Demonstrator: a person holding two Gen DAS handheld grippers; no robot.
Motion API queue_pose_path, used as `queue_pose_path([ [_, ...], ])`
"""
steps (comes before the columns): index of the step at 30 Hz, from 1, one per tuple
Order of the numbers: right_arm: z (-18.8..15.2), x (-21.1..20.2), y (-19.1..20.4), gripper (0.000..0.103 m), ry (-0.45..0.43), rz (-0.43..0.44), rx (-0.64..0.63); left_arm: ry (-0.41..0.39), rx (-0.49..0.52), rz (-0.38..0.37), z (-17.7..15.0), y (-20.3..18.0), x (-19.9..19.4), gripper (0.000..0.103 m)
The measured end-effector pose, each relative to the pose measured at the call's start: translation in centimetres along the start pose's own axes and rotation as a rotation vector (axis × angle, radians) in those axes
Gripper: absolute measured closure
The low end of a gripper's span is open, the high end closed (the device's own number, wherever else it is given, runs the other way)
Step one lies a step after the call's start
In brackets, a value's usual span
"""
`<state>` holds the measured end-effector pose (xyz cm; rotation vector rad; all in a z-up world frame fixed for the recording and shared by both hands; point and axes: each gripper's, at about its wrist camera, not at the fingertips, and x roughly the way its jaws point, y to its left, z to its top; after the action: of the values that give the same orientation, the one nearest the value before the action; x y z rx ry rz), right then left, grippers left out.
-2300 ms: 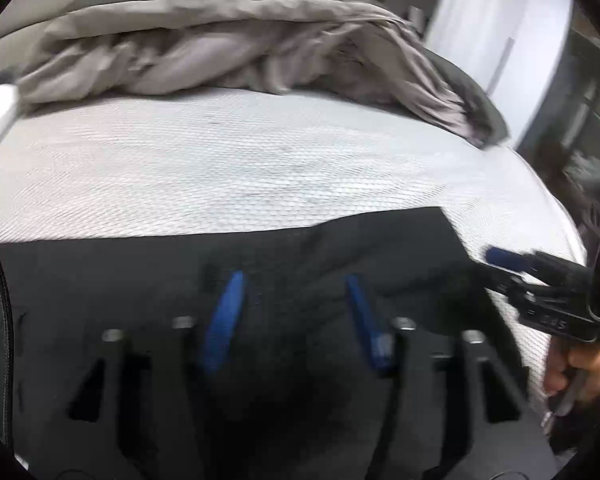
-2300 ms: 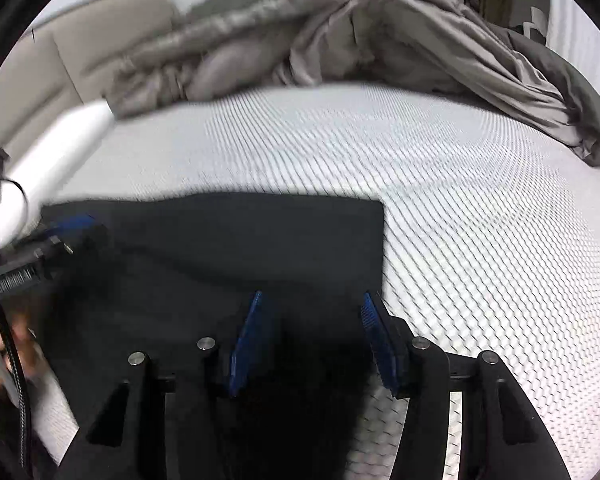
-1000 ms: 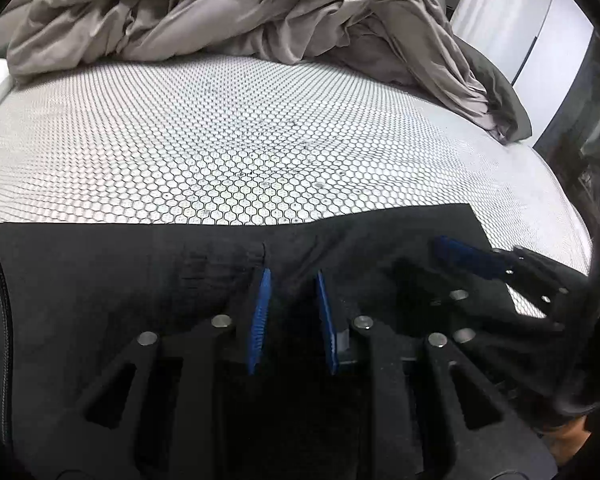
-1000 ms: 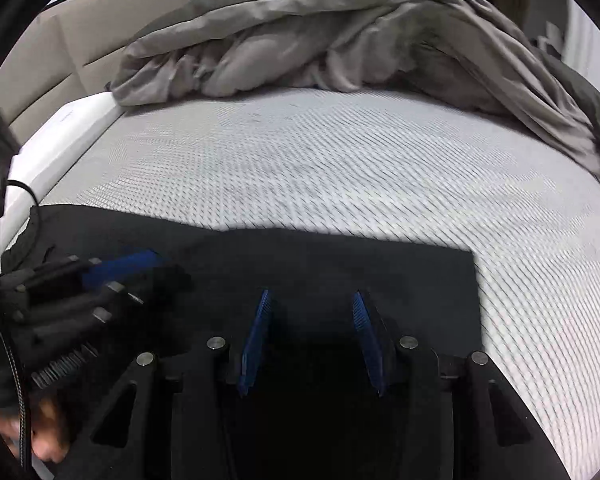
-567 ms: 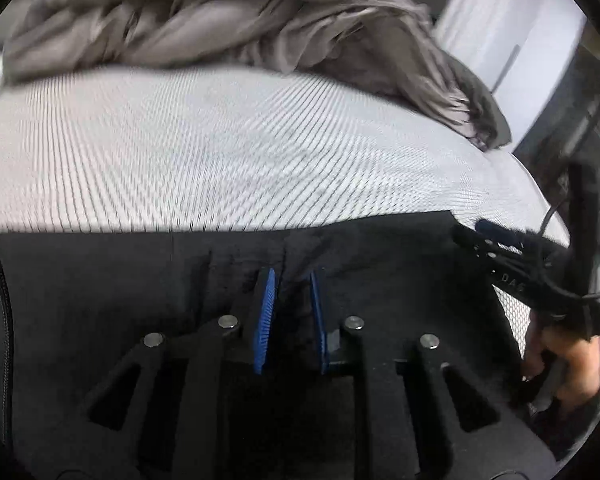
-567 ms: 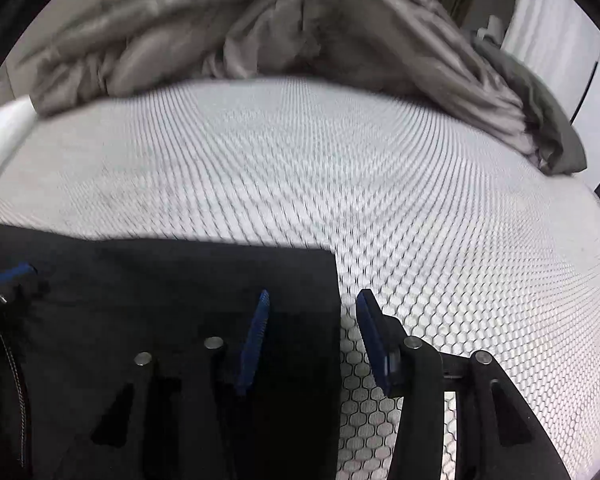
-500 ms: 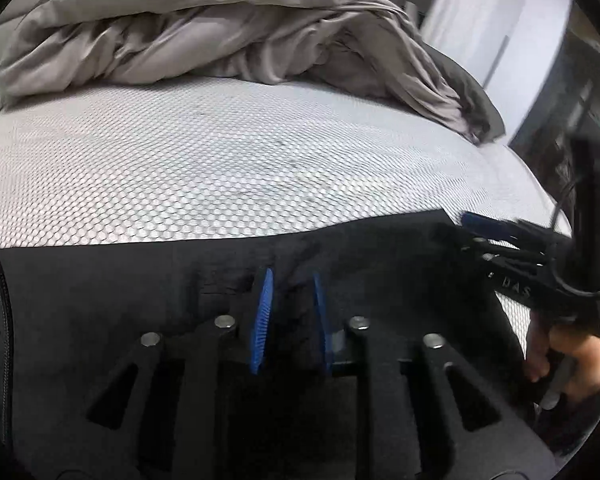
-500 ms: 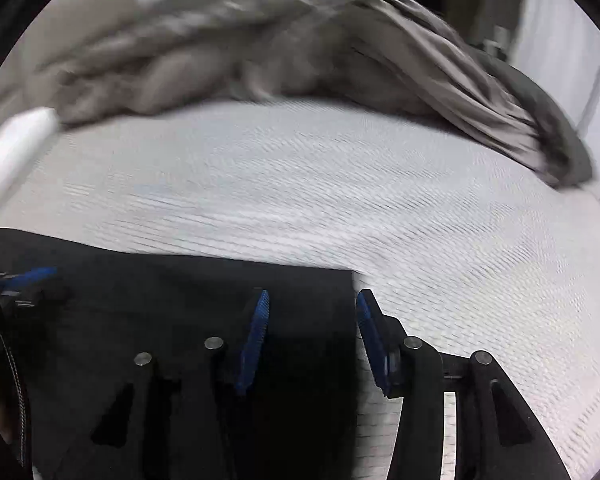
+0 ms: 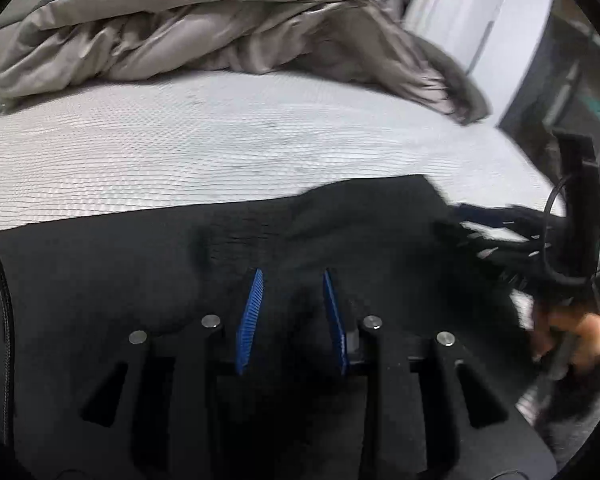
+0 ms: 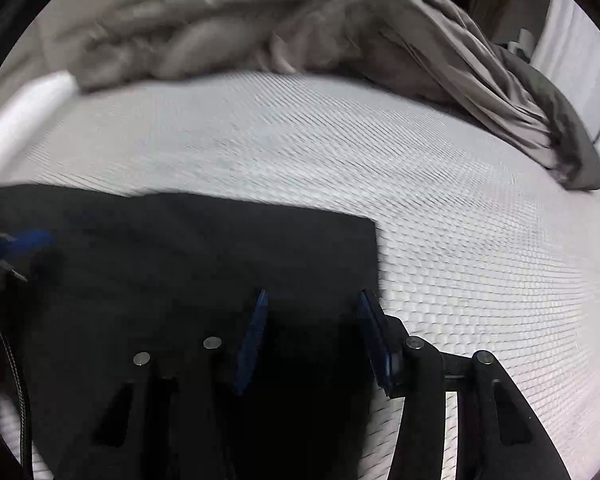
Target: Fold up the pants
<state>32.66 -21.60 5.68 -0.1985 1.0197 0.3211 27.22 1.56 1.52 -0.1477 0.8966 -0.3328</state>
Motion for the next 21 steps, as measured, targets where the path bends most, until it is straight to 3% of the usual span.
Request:
queue_pose_path([
  [4,-1.5,1.6,3.0,0.05,0.1,0.154,-0.064,0.07,0.061,0.045,-2.2,-1.3,1.3,0.072],
  [6,-2.2,2.0,2.7,0.051,0.107,0.155,-0.07,0.063,0.052,0.03,-3.0,-1.0,0.6,0.072],
  [8,-2.9,1.6,1.2,0.051,0.106,0.045,-0.068,0.062,0.038,0.023,-3.6,-0.7,-0.9,0.068],
  [11,-4.4,0.1,-1.2,0.051,0.095,-0.182,-0.061,0.056,0.047,0.129,-5.5,-0.1,-2.8,0.068],
  [12,-4.7,-0.3,-1.8,0.05,0.087,-0.209,-0.049,0.044,0.032,0.166,-5.9,0.2,-3.5,0.068],
  [13,-4.9,-1.2,-2.2,0.051,0.07,-0.189,-0.022,0.031,0.02,0.177,-6.1,0.2,-4.2,0.068],
  [15,-4.8,-2.9,-1.6,0.051,0.021,-0.126,-0.007,-0.016,0.024,0.13,-6.0,-0.3,-5.7,0.068],
  [17,-4.1,-4.0,0.8,0.051,-0.028,-0.005,-0.027,-0.05,0.05,0.095,-5.7,-1.7,-6.0,0.068],
  [21,-3.8,-2.0,4.7,0.051,0.039,0.147,-0.057,0.039,0.094,0.08,-5.5,-3.6,-2.3,0.068],
])
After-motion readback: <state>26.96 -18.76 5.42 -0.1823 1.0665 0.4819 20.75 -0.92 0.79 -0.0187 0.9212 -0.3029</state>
